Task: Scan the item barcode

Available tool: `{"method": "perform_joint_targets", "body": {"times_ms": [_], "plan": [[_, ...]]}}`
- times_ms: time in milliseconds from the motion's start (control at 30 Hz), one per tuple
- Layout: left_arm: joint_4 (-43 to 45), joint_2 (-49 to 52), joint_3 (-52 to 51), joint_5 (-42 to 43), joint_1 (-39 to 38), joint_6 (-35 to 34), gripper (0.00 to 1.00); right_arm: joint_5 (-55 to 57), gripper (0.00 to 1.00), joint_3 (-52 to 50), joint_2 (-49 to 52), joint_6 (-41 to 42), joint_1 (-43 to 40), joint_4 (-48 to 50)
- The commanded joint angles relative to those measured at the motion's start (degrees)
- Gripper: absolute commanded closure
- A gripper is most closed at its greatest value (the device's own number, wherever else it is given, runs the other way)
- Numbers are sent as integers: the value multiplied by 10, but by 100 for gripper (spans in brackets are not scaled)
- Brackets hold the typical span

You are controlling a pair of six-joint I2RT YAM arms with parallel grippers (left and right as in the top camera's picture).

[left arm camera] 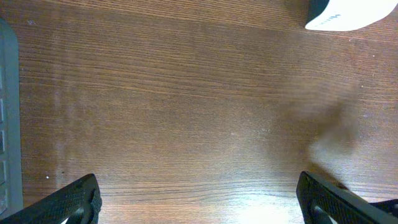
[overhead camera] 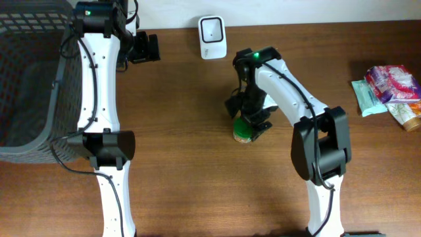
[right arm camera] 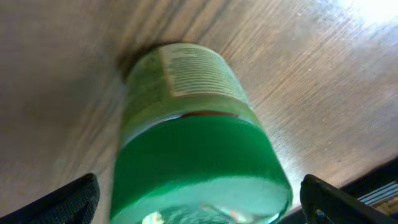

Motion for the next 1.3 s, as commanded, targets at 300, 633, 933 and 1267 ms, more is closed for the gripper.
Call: {"method": "perform_joint_targets", "body": {"times_ms": [300,633,933,1267], "plan": [[-1,-5,-1,-2,-3,-1,1,68,29,-19,-4,14,12,10],[-1,-5,-1,-2,-3,-1,1,190,39,22,-5,-598,14,106],[-1,-5,-1,-2,-3,-1,1,177,1,29,-5,-874,14,116],[-1,-5,-1,-2,-3,-1,1,168,1,49,-3,-53,6,10]]}}
